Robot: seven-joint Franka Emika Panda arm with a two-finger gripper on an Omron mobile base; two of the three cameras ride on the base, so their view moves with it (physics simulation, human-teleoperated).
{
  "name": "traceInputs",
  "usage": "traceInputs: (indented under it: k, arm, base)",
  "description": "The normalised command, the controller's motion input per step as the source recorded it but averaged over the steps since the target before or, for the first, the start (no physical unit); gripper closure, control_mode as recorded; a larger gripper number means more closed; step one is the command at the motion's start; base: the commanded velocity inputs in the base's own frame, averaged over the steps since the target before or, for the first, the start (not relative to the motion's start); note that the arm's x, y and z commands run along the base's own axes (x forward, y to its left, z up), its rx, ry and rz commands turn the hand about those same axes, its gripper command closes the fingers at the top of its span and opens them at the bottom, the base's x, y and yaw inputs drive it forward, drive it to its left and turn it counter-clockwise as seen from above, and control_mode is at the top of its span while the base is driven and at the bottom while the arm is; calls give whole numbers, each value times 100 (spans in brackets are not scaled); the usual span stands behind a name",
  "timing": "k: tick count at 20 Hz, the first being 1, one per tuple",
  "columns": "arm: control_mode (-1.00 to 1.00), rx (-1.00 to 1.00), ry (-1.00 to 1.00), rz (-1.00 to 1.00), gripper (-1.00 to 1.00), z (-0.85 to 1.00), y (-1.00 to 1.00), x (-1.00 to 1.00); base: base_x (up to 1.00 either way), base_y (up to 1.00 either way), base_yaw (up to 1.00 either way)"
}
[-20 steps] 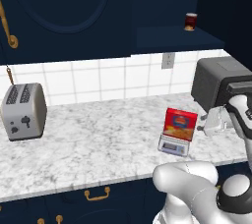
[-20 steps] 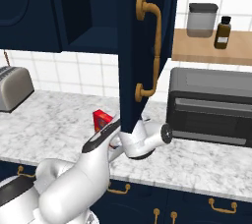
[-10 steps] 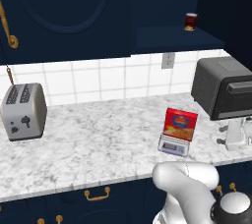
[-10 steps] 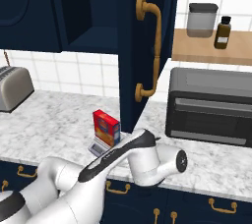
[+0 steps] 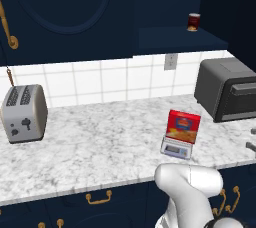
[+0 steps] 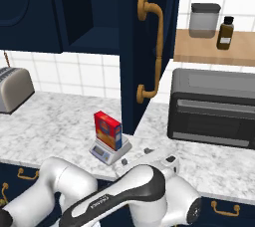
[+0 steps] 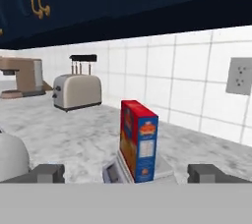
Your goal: Pick the boxed food and place it on the digital scale for weighing, and close the cabinet.
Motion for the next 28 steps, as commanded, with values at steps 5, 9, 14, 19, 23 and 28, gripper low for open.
traceInputs:
  k: [5, 9, 14, 19, 23, 28]
  arm:
    - [-100, 13, -1, -2, -100, 96, -61, -34]
    - [-100, 16, 9, -5, -100, 88, -71, -39]
    - [-100, 17, 13, 0, -100, 89, -68, -3]
    - [-100, 18, 22, 0, -100, 66, -96, -32]
    - [-100, 23, 5, 5, -100, 73, -56, 16]
    - [-100, 11, 7, 8, -100, 3, 4, 27]
  base:
    - [0, 0, 0]
    - [0, 0, 0]
    - [0, 0, 0]
    - [0, 0, 0]
    - [0, 0, 0]
    - [0, 0, 0]
